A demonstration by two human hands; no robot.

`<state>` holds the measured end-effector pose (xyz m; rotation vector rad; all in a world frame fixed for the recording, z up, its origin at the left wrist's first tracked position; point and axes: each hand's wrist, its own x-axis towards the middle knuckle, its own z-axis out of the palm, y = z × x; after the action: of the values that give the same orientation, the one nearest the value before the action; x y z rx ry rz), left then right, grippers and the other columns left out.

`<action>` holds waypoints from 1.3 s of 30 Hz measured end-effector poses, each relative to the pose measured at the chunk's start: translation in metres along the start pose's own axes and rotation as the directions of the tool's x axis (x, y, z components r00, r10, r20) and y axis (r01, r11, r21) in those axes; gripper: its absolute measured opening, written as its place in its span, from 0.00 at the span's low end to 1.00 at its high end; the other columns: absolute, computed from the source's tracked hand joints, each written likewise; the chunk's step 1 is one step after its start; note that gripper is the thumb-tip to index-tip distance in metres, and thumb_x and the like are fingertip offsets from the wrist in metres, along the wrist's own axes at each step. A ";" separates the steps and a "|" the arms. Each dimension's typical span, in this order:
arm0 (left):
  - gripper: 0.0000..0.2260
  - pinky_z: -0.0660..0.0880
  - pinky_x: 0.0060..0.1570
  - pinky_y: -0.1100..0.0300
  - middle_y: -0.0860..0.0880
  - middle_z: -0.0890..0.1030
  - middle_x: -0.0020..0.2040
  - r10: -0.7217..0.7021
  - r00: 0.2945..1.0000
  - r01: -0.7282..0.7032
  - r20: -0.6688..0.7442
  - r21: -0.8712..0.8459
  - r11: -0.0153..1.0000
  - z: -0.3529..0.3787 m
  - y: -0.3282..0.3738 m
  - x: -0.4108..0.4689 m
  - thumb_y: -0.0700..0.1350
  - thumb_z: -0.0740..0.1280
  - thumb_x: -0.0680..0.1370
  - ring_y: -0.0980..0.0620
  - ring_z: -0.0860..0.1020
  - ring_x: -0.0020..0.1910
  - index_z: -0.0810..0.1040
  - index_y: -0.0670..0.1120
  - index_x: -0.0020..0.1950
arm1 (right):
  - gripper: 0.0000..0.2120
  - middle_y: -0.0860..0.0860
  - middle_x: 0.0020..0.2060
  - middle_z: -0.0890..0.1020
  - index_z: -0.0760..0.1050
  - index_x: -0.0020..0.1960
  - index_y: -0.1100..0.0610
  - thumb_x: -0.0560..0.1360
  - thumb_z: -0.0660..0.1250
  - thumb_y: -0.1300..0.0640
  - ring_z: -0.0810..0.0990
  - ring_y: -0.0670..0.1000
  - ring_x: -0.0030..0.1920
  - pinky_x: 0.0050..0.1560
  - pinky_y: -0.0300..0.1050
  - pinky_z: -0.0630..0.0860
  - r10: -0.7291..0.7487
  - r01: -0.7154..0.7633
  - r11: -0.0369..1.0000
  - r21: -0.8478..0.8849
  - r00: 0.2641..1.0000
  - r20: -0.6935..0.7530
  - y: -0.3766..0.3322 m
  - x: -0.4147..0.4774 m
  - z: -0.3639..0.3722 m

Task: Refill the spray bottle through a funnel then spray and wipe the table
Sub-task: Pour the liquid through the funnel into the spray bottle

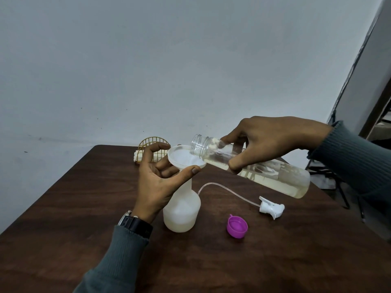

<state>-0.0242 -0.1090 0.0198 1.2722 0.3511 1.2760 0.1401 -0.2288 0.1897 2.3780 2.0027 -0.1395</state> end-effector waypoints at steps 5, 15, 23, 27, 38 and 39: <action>0.37 0.84 0.42 0.59 0.45 0.89 0.53 -0.001 1.000 0.001 0.002 0.008 1.000 0.000 0.001 -0.001 0.38 0.80 0.61 0.47 0.89 0.47 0.67 0.42 0.67 | 0.28 0.36 0.44 0.87 0.81 0.66 0.38 0.66 0.76 0.37 0.79 0.34 0.36 0.53 0.46 0.78 -0.008 0.008 1.000 0.016 1.000 -0.001 0.001 0.000 0.000; 0.37 0.85 0.45 0.57 0.46 0.89 0.54 -0.002 1.000 0.002 0.002 0.005 1.000 0.001 0.000 0.000 0.38 0.80 0.61 0.47 0.89 0.48 0.68 0.43 0.66 | 0.29 0.36 0.44 0.87 0.80 0.66 0.37 0.65 0.75 0.36 0.80 0.36 0.37 0.53 0.47 0.79 -0.007 0.007 1.000 0.008 1.000 0.003 0.002 0.001 0.000; 0.38 0.85 0.46 0.56 0.44 0.89 0.54 -0.002 1.000 0.002 0.003 -0.003 1.000 0.000 -0.002 0.001 0.38 0.81 0.61 0.46 0.89 0.49 0.67 0.42 0.67 | 0.30 0.34 0.43 0.87 0.80 0.66 0.36 0.64 0.75 0.35 0.82 0.37 0.41 0.57 0.48 0.80 0.002 -0.002 1.000 -0.011 1.000 -0.003 0.002 0.002 -0.001; 0.37 0.84 0.45 0.57 0.44 0.89 0.54 -0.001 1.000 0.001 0.000 -0.003 1.000 0.001 -0.002 0.001 0.38 0.81 0.61 0.46 0.89 0.49 0.68 0.44 0.66 | 0.30 0.33 0.43 0.87 0.80 0.66 0.37 0.64 0.75 0.35 0.82 0.37 0.42 0.58 0.49 0.80 0.002 -0.002 1.000 -0.009 1.000 0.001 0.002 0.002 -0.001; 0.37 0.85 0.47 0.53 0.44 0.89 0.54 -0.007 1.000 0.007 0.005 0.009 1.000 0.001 0.000 0.000 0.39 0.81 0.60 0.45 0.89 0.50 0.68 0.45 0.65 | 0.36 0.33 0.43 0.86 0.79 0.67 0.37 0.59 0.72 0.31 0.81 0.34 0.41 0.58 0.49 0.80 0.006 -0.006 1.000 -0.015 1.000 0.013 0.002 0.003 -0.001; 0.37 0.85 0.47 0.54 0.44 0.89 0.54 -0.007 1.000 0.007 0.003 0.010 1.000 0.001 0.000 0.000 0.38 0.81 0.60 0.45 0.89 0.50 0.68 0.45 0.65 | 0.37 0.32 0.43 0.86 0.79 0.67 0.37 0.59 0.72 0.30 0.81 0.35 0.41 0.59 0.50 0.80 0.009 -0.008 1.000 -0.019 1.000 0.015 0.001 0.003 -0.001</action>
<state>-0.0236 -0.1093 0.0200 1.2803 0.3598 1.2670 0.1421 -0.2263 0.1908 2.3661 1.9781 -0.1371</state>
